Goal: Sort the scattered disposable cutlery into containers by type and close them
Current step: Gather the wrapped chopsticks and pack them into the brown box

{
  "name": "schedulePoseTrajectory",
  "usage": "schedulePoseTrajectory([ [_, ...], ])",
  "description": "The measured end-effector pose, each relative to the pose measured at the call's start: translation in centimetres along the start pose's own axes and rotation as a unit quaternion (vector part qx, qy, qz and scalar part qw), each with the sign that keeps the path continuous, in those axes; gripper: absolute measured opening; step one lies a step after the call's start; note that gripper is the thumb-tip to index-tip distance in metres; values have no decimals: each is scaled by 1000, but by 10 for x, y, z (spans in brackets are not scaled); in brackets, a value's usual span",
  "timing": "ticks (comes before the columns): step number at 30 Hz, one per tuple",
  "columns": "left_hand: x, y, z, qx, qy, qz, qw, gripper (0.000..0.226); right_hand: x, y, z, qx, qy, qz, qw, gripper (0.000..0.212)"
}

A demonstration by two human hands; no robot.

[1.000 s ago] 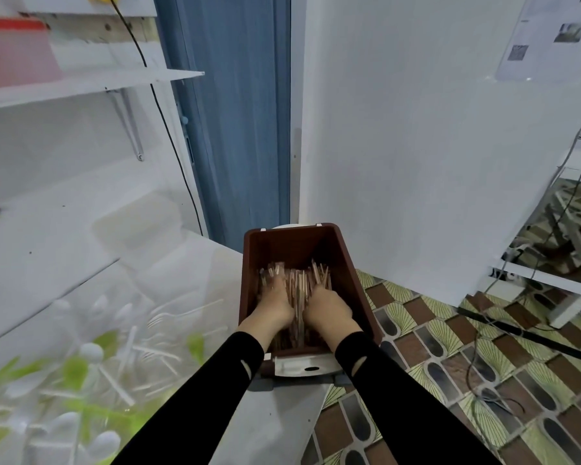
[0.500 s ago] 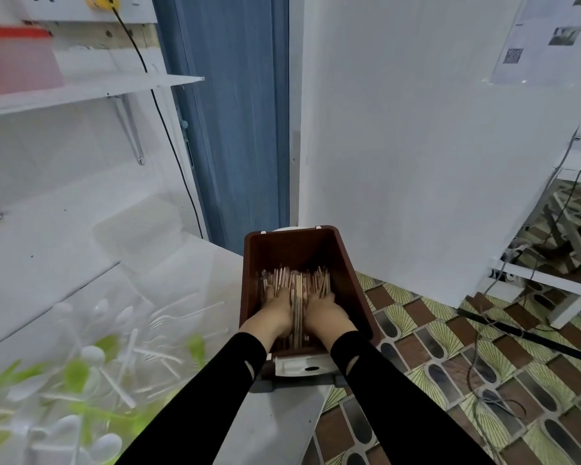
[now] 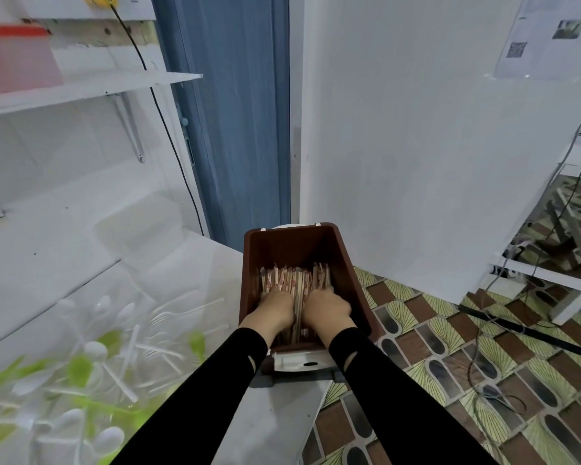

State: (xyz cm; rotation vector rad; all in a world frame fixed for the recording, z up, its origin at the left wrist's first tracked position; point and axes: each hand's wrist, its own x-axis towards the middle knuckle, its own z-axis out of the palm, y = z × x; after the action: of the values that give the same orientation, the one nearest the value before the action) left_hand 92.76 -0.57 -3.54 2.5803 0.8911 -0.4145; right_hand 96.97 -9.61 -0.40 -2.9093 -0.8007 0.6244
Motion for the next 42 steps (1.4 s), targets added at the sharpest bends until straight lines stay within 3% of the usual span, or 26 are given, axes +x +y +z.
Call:
schedulePoseTrajectory([
  [4,-6,-2,0,-56,75,57,994,35,-5,3,-1,-24,11,-6,1000,41],
  [9,-51,-10,-22,-193,278,175,925,34,-14,4,-4,49,158,-66,984,32],
  [12,-81,-41,-21,-210,329,203,898,35,-27,-3,-1,123,229,-200,945,27],
  [17,-143,-116,-1,-273,363,164,876,42,-77,-48,22,212,284,-389,850,20],
  [20,-180,-163,16,-328,341,78,878,39,-108,-83,46,241,237,-447,828,24],
  [24,-241,-220,48,-418,346,-45,839,22,-145,-127,89,237,163,-492,822,22],
  [31,-362,-299,117,-348,406,-209,819,27,-219,-177,165,226,21,-569,791,19],
  [37,-443,-321,164,-315,453,-291,782,22,-270,-196,221,181,-61,-625,757,20],
  [42,-506,-330,192,-273,482,-395,733,19,-303,-220,254,114,-117,-687,708,21],
])
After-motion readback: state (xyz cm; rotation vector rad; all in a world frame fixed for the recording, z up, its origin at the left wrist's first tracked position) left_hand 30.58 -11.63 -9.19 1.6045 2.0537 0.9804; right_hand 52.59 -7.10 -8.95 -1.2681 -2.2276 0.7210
